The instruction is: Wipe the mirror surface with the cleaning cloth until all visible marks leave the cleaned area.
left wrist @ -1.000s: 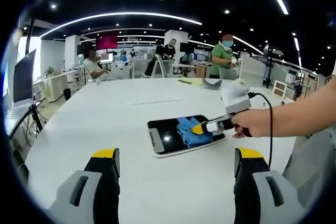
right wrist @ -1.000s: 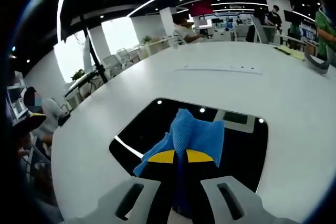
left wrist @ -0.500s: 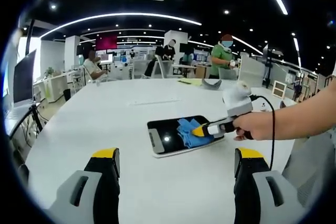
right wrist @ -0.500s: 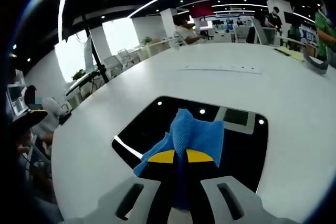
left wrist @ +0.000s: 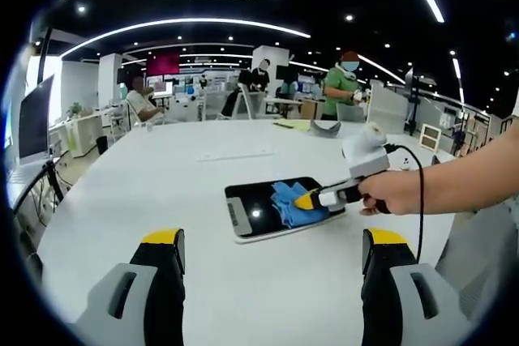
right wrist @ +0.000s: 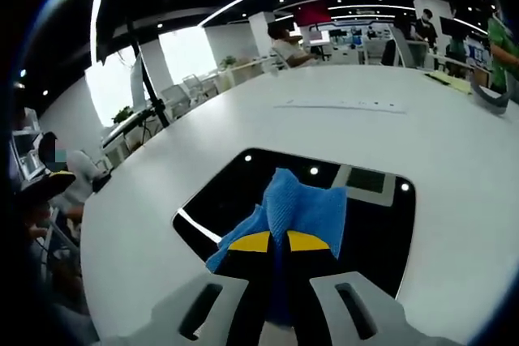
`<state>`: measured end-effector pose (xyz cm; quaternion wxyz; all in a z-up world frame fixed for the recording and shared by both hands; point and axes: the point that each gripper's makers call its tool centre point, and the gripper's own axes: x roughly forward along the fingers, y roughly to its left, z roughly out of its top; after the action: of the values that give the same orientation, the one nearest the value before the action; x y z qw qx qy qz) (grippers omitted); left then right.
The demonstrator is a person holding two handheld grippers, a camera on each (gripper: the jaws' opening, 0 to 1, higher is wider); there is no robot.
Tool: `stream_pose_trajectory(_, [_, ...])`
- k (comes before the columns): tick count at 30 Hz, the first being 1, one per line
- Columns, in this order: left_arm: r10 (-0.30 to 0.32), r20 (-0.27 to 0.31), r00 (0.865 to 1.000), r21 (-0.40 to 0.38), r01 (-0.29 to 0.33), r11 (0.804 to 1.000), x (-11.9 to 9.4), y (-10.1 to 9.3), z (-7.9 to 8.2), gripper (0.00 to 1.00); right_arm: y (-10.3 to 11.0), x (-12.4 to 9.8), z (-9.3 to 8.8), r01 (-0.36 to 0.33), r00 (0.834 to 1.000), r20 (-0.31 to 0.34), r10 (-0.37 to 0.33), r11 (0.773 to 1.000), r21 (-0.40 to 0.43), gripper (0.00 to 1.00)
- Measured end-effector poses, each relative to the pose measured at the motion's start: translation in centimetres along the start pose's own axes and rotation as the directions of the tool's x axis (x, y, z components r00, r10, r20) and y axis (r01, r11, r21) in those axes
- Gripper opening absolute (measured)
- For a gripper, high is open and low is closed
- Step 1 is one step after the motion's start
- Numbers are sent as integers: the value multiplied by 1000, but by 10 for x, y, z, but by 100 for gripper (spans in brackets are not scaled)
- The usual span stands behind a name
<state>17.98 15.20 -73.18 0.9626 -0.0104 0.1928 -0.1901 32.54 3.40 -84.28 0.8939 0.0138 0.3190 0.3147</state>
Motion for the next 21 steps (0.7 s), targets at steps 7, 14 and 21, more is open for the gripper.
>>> stream_pose_trajectory(7, [0,-4,1000,-2,0,1000,0,0,-1,91,-3,9,6,-6,1000,-10,6,1000,5,1])
stream_pose_trajectory(14, [15,-10,1000,-11,-16,1000,-3,6,-5,91,2,14,12,-7,1000,-15,7,1000,-5,1])
stream_pose_trajectory(21, [23,-13,1000,-21,-23,1000,-3,9,-8,91,-1,24,19,-10,1000,-19,10,1000,-12,1])
